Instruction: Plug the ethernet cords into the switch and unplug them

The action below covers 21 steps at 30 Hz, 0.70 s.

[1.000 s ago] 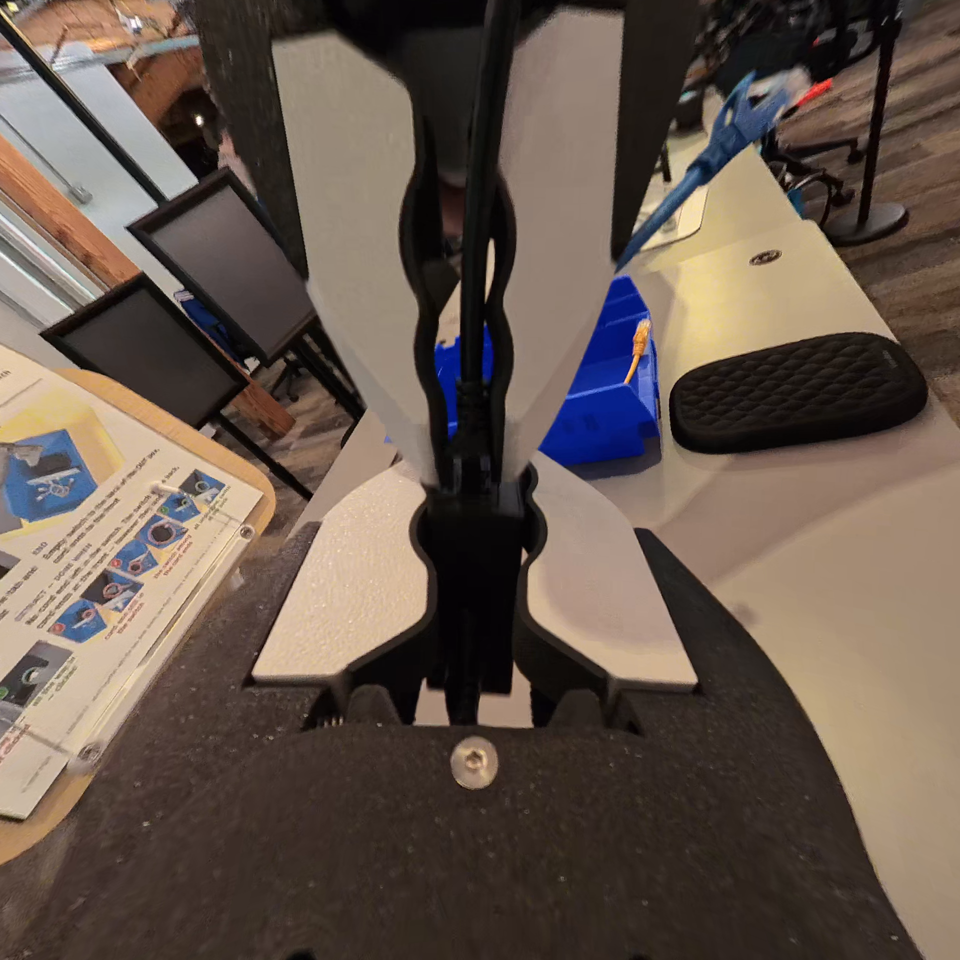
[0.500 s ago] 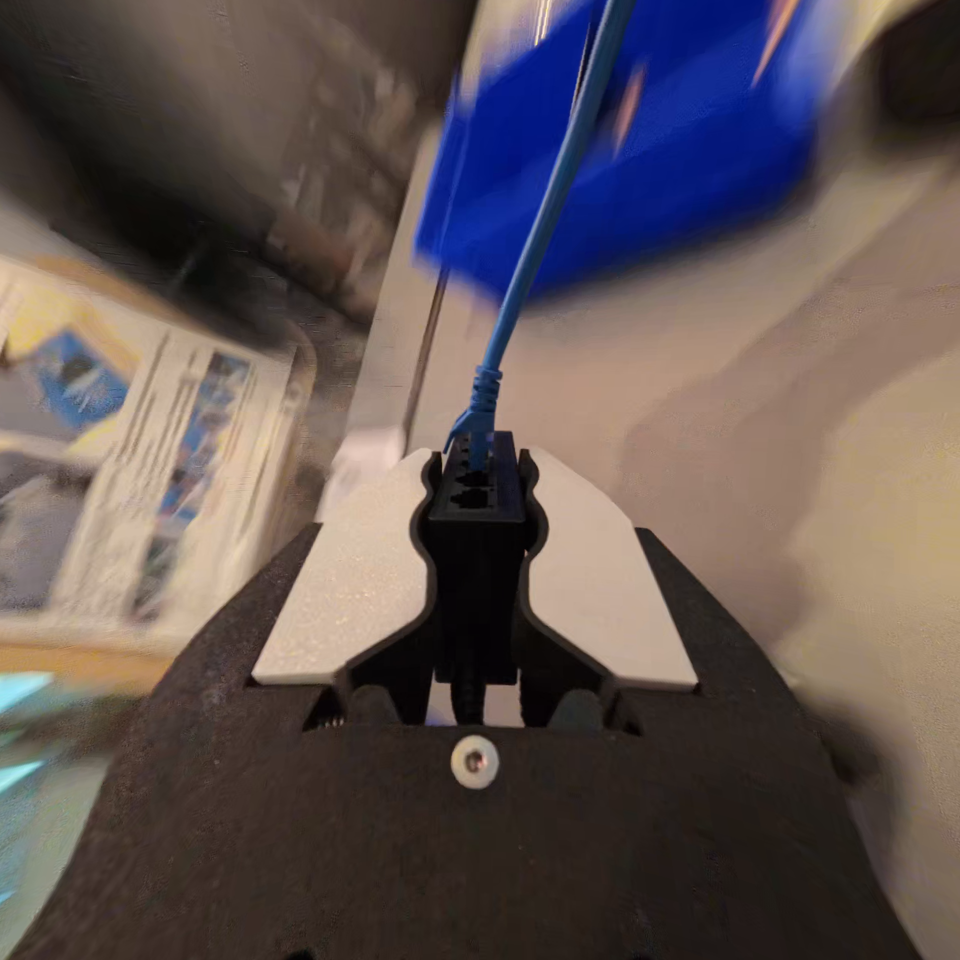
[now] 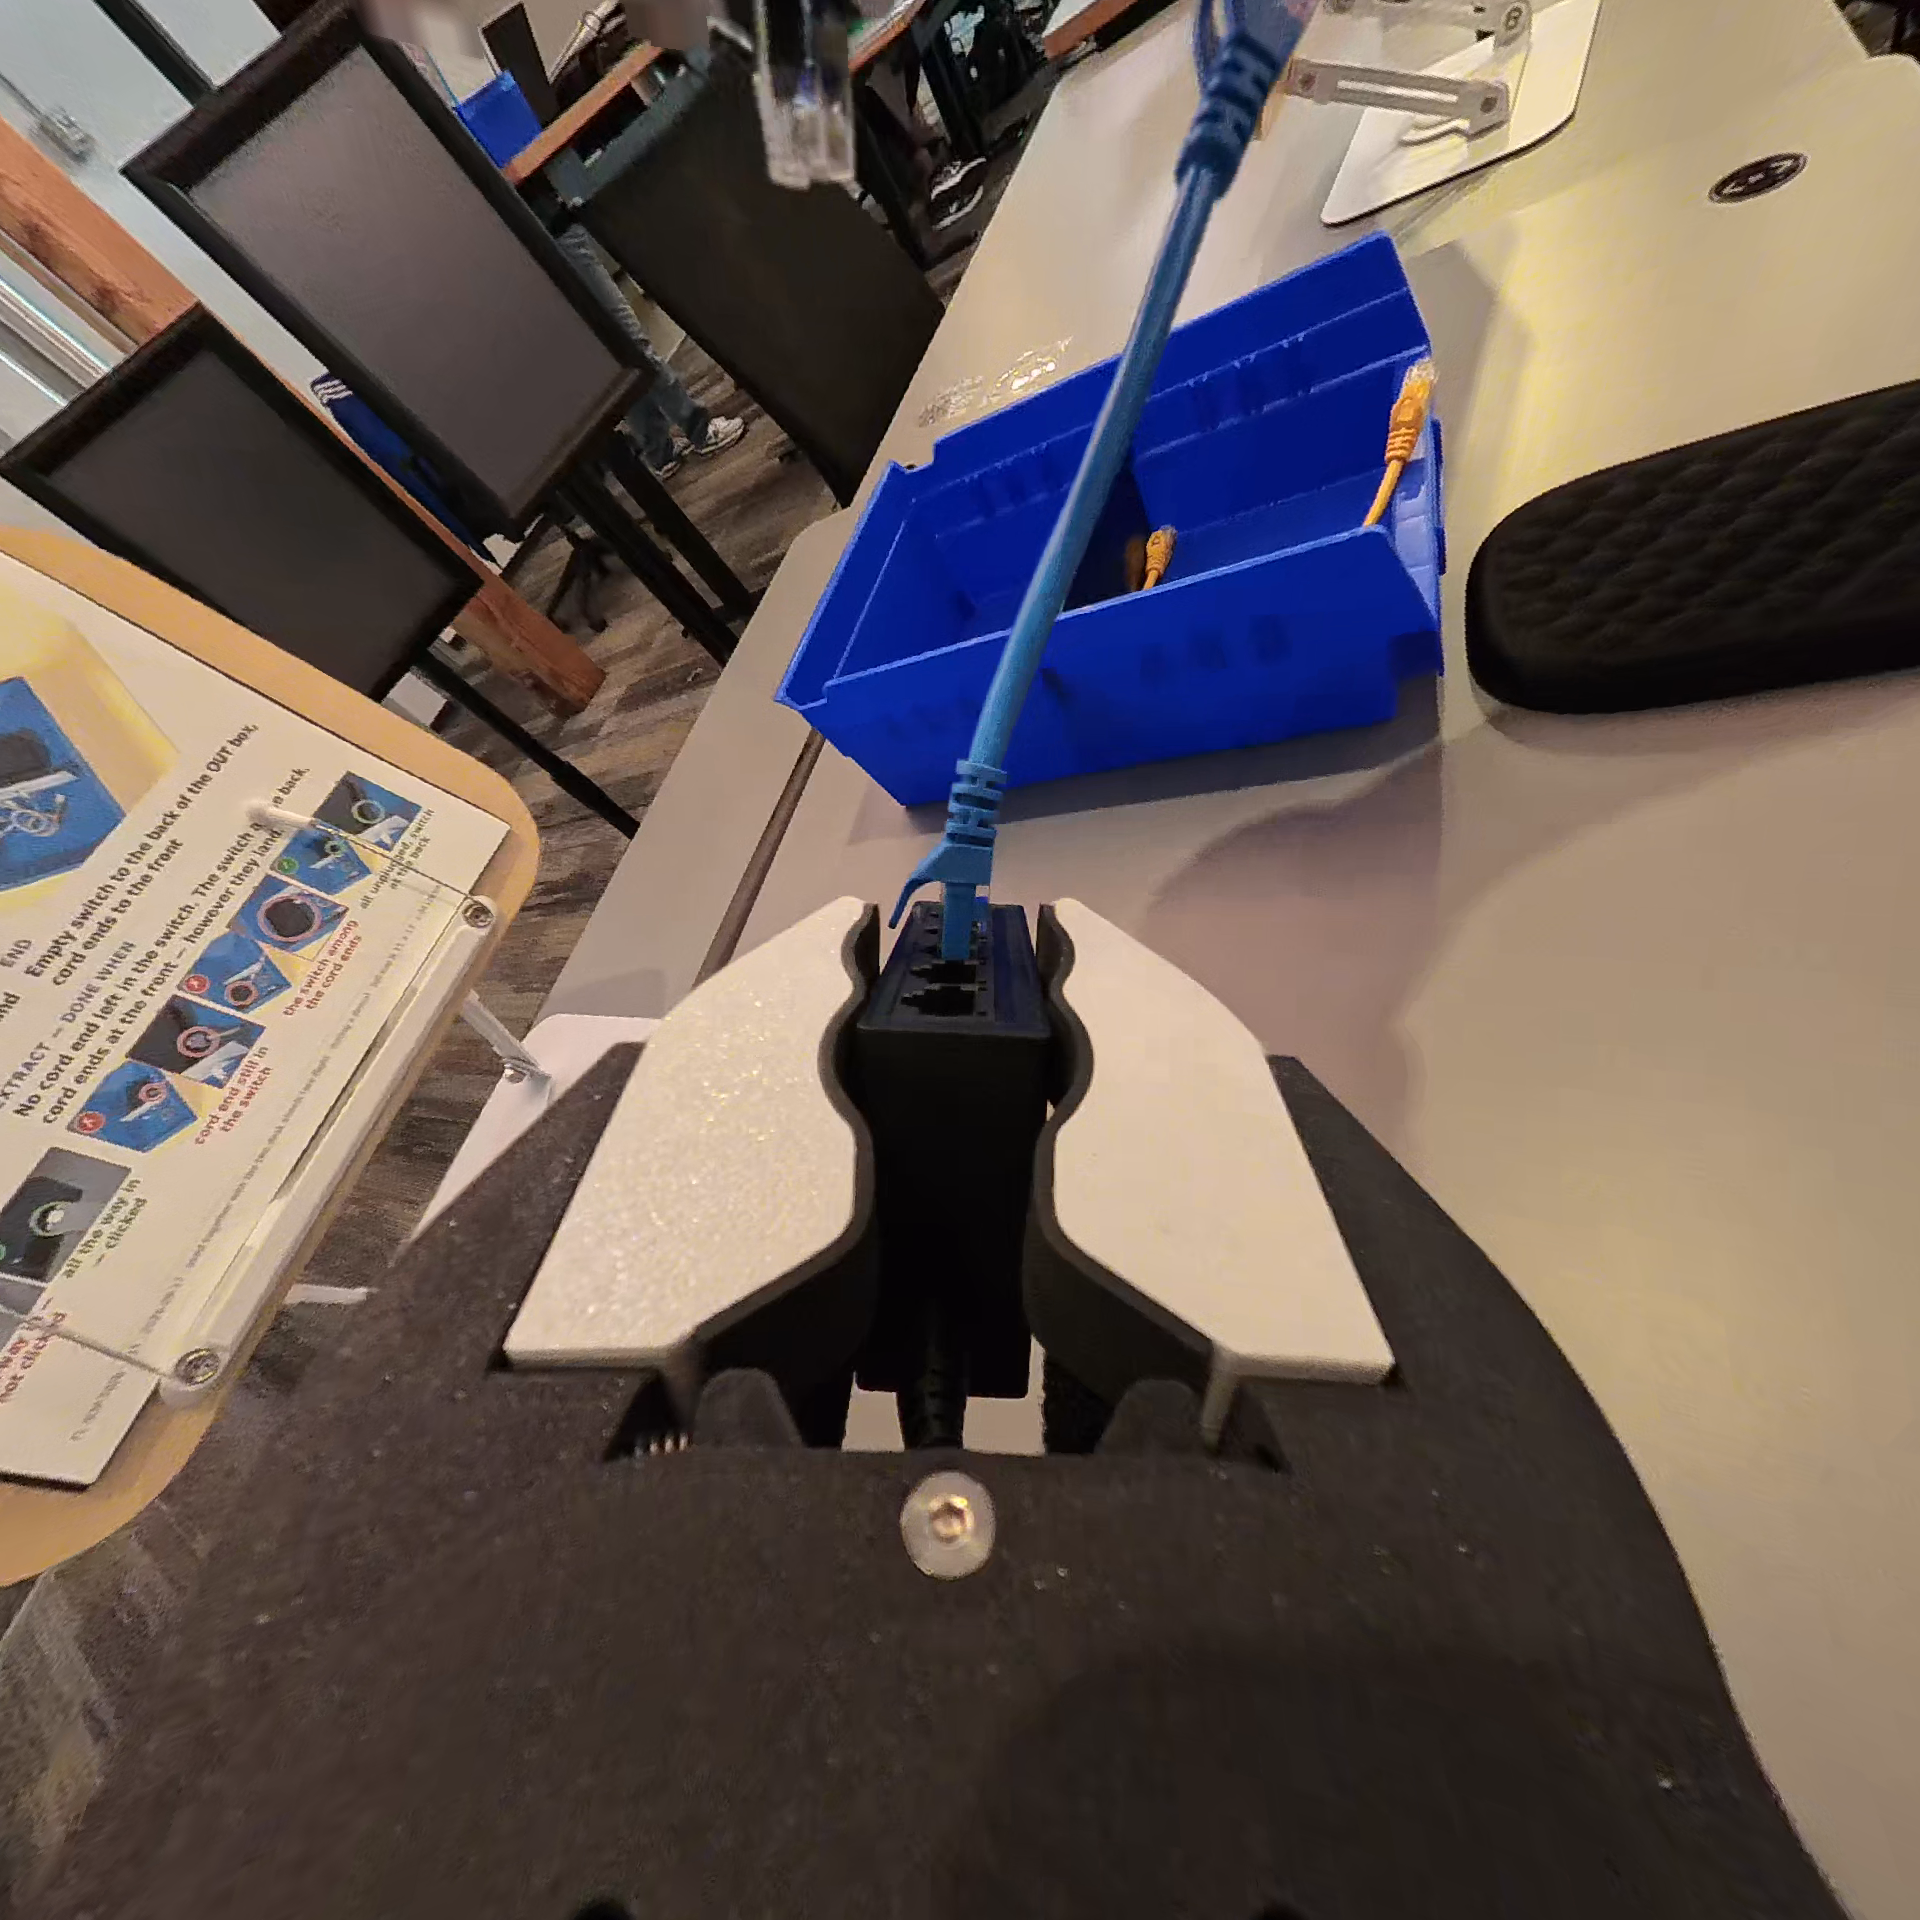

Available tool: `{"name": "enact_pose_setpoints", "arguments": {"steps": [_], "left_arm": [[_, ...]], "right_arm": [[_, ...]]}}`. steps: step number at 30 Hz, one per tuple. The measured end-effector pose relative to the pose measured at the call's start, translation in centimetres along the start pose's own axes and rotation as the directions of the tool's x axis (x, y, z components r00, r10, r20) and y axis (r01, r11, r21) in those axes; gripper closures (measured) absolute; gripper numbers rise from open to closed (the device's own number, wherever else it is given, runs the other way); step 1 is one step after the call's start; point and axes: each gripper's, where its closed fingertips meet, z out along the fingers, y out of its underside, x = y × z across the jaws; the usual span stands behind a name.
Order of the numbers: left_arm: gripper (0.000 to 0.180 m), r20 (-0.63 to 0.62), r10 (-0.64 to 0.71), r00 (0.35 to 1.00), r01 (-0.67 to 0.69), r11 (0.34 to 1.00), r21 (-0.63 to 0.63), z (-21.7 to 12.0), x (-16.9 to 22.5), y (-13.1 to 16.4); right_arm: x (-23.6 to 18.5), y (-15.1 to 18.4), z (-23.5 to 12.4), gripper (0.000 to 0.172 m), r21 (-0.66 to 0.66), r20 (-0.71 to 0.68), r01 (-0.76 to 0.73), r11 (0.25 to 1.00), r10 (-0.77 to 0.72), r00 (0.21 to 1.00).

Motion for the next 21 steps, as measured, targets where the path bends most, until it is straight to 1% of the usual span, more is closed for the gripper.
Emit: {"name": "enact_pose_setpoints", "arguments": {"steps": [2, 3, 4, 7, 9, 11, 12, 15, 18, 21], "left_arm": [[0.152, 0.002, 0.017, 1.000, -0.017, 1.000, -0.011, -0.5, -0.1, 0.0], [0.152, 0.002, 0.023, 1.000, -0.023, 1.000, -0.012, -0.8, -0.1, -0.1], [0.152, 0.002, 0.025, 1.000, -0.025, 1.000, -0.010, -1.1, -0.1, -0.3], [0.152, 0.007, 0.032, 0.999, -0.032, 0.999, 0.012, -2.1, -0.3, -1.2], [0.152, 0.010, 0.039, 0.999, -0.040, 0.999, 0.024, -2.6, -0.5, -1.9], [0.152, -0.010, 0.042, 0.999, -0.042, 0.999, 0.015, -3.1, -0.4, -2.3], [0.152, -0.021, 0.044, 0.999, -0.044, 0.999, -0.002, -3.2, -0.4, -2.2], [0.152, -0.013, 0.065, 0.998, -0.066, 0.998, -0.023, -3.5, -0.5, -2.1], [0.152, -0.033, 0.064, 0.997, -0.065, 0.997, -0.032, -3.7, -0.1, -2.0], [0.152, -0.029, 0.069, 0.997, -0.070, 0.996, -0.058, -3.7, -0.1, -1.4]], "right_arm": [[-0.2, 1.1, -0.6, 0.160, 0.017, 0.012, -0.041, 0.999, 0.041, 0.999], [-0.8, 1.6, -1.1, 0.159, 0.045, 0.036, -0.041, 0.998, 0.039, 0.999], [-0.9, 2.5, -1.4, 0.159, 0.041, 0.033, -0.052, 0.998, 0.051, 0.998], [-1.9, 6.4, -2.2, 0.159, -0.014, 0.076, -0.148, 0.989, 0.149, 0.986], [-2.6, 10.5, -2.5, 0.159, -0.096, 0.113, -0.241, 0.966, 0.251, 0.961], [-3.6, 15.8, -2.3, 0.159, -0.243, 0.122, -0.341, 0.908, 0.377, 0.918], [-4.1, 18.6, -2.0, 0.159, -0.321, 0.105, -0.366, 0.873, 0.417, 0.903], [-6.3, 25.7, -0.6, 0.159, -0.523, 0.089, -0.375, 0.765, 0.487, 0.869], [-8.1, 29.6, 1.4, 0.159, -0.617, 0.099, -0.376, 0.691, 0.542, 0.834], [-8.9, 33.1, 2.6, 0.158, -0.719, 0.079, -0.340, 0.606, 0.557, 0.827]]}}
